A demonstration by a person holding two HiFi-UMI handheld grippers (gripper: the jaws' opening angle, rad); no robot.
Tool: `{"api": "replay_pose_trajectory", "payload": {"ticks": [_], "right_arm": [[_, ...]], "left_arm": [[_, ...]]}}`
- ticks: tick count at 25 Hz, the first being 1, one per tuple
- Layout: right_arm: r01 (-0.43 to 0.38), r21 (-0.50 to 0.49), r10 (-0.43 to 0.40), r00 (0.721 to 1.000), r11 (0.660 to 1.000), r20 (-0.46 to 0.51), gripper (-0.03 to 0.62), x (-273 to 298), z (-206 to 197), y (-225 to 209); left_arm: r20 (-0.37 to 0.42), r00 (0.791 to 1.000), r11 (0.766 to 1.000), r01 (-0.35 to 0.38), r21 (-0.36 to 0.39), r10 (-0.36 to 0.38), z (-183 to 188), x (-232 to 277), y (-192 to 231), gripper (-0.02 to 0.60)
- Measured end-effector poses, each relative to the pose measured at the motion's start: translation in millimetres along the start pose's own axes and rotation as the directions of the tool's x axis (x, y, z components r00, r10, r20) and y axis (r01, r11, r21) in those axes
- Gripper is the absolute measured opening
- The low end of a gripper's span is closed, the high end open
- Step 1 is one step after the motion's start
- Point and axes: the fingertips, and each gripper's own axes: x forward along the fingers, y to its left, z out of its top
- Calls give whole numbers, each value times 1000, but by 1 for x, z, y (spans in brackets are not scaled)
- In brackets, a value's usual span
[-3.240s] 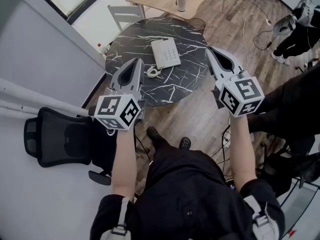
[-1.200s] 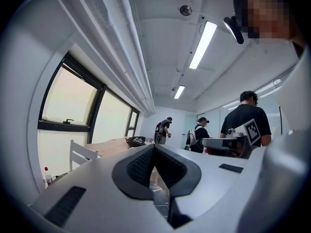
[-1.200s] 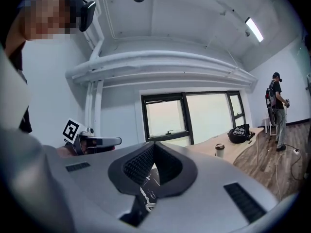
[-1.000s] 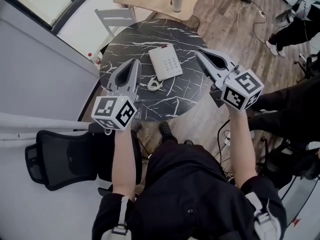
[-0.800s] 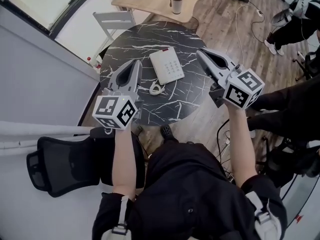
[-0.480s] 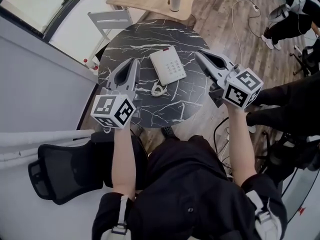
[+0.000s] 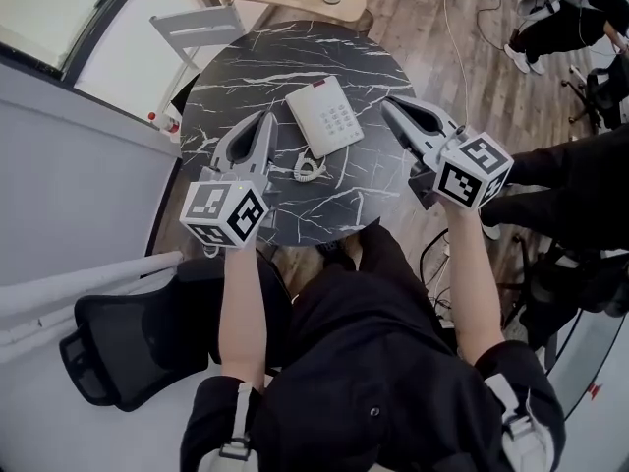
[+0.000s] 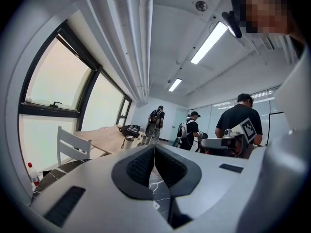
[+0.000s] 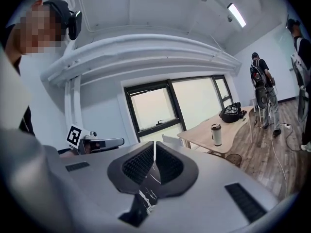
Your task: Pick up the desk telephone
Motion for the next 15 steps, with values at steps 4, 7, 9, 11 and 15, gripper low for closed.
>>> {"api": "replay_pose_trajectory", "payload": {"ticks": [4,7,9,11,15], "right_arm": [[-2,8,3,999,1000,-39,34,9,-11,-9],[-8,21,9,998,1000,-59,35,19,-14,-18],[-13,25,15,997,1000,-79,40,26,-17,-25],[-19,32,22,995,999,-100,107,33,-20,-33],[-29,45,35,989,999,-142,127,50,-29,-52]], "left_arm": [[-26,1000,1000,0,-10,0,-9,9,5,17],[-46,999,1000,-16,-26,15,-14,18,14,17],[-60,998,999,-28,-34,26,-18,24,18,17],[-75,997,999,-38,-37,35,-21,30,22,17],[-106,993,997,-60,-55,54,-31,44,32,17]]}}
